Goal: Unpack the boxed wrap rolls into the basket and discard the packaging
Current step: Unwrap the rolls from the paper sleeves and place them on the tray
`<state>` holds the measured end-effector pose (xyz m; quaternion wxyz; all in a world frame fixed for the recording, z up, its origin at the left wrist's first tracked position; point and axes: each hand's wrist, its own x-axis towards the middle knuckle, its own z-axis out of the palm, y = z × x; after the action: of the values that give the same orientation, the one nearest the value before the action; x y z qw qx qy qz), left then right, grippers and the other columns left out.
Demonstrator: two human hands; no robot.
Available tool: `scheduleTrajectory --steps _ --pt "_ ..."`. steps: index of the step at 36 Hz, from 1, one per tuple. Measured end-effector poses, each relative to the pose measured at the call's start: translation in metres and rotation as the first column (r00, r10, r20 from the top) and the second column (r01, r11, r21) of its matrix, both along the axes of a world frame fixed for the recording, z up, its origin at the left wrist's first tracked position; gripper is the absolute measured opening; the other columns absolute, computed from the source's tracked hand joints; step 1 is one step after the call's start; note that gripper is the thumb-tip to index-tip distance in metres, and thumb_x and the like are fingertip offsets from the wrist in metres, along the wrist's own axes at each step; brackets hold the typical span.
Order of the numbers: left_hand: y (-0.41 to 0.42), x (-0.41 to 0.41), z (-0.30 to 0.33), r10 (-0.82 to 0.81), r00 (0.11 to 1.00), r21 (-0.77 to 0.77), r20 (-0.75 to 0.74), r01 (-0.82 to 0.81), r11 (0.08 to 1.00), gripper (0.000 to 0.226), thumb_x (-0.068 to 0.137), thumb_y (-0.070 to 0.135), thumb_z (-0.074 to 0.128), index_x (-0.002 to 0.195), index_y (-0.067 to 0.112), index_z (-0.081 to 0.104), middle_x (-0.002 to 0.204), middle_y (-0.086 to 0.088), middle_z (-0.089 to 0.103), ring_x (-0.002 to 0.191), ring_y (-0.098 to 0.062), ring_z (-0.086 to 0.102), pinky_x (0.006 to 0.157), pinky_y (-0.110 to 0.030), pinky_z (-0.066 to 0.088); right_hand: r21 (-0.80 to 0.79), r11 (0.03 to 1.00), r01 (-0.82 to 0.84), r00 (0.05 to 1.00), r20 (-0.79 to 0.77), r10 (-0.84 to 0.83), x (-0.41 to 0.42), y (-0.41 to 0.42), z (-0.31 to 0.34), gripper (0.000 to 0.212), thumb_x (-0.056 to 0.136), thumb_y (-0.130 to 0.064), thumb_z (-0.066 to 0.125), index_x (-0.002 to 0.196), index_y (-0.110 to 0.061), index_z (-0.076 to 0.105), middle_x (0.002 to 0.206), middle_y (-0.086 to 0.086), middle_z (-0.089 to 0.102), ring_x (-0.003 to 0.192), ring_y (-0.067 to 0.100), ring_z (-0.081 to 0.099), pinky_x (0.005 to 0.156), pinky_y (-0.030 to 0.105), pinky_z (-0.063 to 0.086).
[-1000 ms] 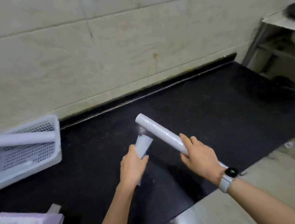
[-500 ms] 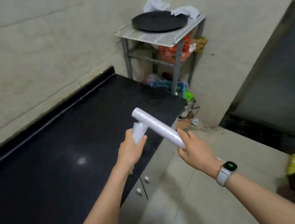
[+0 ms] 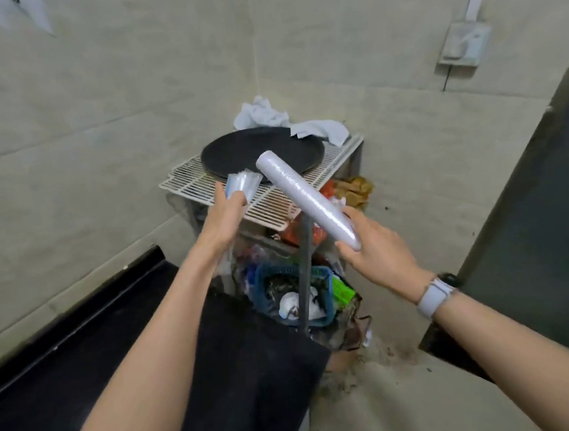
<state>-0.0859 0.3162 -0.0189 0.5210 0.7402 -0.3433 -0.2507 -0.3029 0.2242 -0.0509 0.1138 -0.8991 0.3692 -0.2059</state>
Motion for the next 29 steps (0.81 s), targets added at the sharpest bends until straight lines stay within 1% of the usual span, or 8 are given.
scheduleTrajectory --steps 2,6,8,11,13,20,25,29 --pt "-0.036 0.017 0.015 0.008 1.0 0.027 -0.013 -0.008 1.0 0.079 0.082 0.03 0.035 0.149 0.023 -0.007 0.158 -0.011 0.009 0.141 -0.033 0.022 0.112 -0.047 0.023 0.032 0.999 -0.019 0.999 0.034 0.018 0.019 -0.039 0.017 0.059 0.087 -0.032 0.052 0.14 -0.023 0.028 0.131 0.013 0.054 0.105 0.04 0.057 0.081 0.044 0.05" --pt "-0.105 0.051 0.03 0.074 0.997 0.129 -0.012 -0.072 0.989 0.076 0.088 0.021 0.037 0.148 0.019 -0.01 0.156 -0.014 0.017 0.133 -0.037 0.034 0.109 -0.048 0.033 0.039 0.999 -0.031 0.998 0.052 0.029 0.056 -0.109 0.042 0.052 0.087 -0.038 0.052 0.133 -0.02 0.036 0.121 0.014 0.061 0.103 0.037 0.059 0.081 0.042 0.05" --pt "-0.137 0.065 0.033 0.142 0.99 0.137 0.006 -0.141 0.98 0.074 0.09 0.019 0.04 0.149 0.015 -0.004 0.152 -0.016 0.026 0.13 -0.036 0.039 0.107 -0.043 0.037 0.053 0.997 -0.049 0.998 0.039 0.047 0.076 -0.142 0.05 0.049 0.088 -0.037 0.051 0.132 -0.018 0.038 0.118 0.015 0.061 0.102 0.036 0.06 0.081 0.04 0.05" --pt "-0.182 0.085 0.029 0.207 0.978 0.083 -0.026 -0.204 0.975 0.065 0.092 0.027 0.044 0.147 0.012 0.013 0.142 -0.017 0.042 0.12 -0.035 0.05 0.104 -0.048 0.042 0.067 0.991 -0.114 0.993 0.013 0.114 0.11 -0.195 0.056 0.052 0.087 -0.036 0.051 0.133 -0.018 0.037 0.12 0.014 0.061 0.103 0.035 0.059 0.085 0.043 0.05" --pt "-0.211 0.097 0.022 0.263 0.965 0.073 -0.009 -0.262 0.962 0.059 0.093 0.031 0.045 0.144 0.011 0.023 0.138 -0.017 0.046 0.12 -0.035 0.05 0.104 -0.048 0.042 0.083 0.985 -0.154 0.988 -0.009 0.156 0.135 -0.232 0.056 0.05 0.086 -0.035 0.051 0.131 -0.018 0.038 0.119 0.014 0.061 0.102 0.036 0.059 0.085 0.044 0.049" --pt "-0.302 0.134 -0.016 0.464 0.883 0.176 -0.071 -0.446 0.877 0.071 0.091 0.028 0.049 0.147 0.01 0.01 0.146 -0.018 0.036 0.13 -0.036 0.04 0.108 -0.047 0.038 0.262 0.924 -0.279 0.951 -0.057 0.304 0.215 -0.332 0.048 0.038 0.083 -0.028 0.055 0.116 -0.01 0.047 0.118 0.016 0.058 0.1 0.032 0.055 0.084 0.036 0.044" --pt "-0.347 0.147 -0.028 0.57 0.802 0.247 -0.178 -0.524 0.815 0.08 0.091 0.034 0.052 0.149 0.015 -0.001 0.151 -0.021 0.018 0.131 -0.037 0.037 0.107 -0.041 0.037 0.32 0.866 -0.384 0.893 -0.11 0.436 0.258 -0.374 0.039 0.047 0.086 -0.021 0.053 0.129 -0.005 0.042 0.131 0.018 0.052 0.119 0.037 0.049 0.098 0.04 0.04" --pt "-0.369 0.159 -0.029 0.58 0.81 0.285 -0.08 -0.539 0.792 0.081 0.089 0.042 0.052 0.149 0.015 0.003 0.152 -0.021 0.018 0.133 -0.038 0.035 0.109 -0.044 0.036 0.334 0.812 -0.48 0.848 -0.063 0.527 0.283 -0.399 0.029 0.03 0.084 -0.022 0.052 0.112 -0.011 0.051 0.114 0.011 0.061 0.106 0.033 0.056 0.087 0.04 0.045"
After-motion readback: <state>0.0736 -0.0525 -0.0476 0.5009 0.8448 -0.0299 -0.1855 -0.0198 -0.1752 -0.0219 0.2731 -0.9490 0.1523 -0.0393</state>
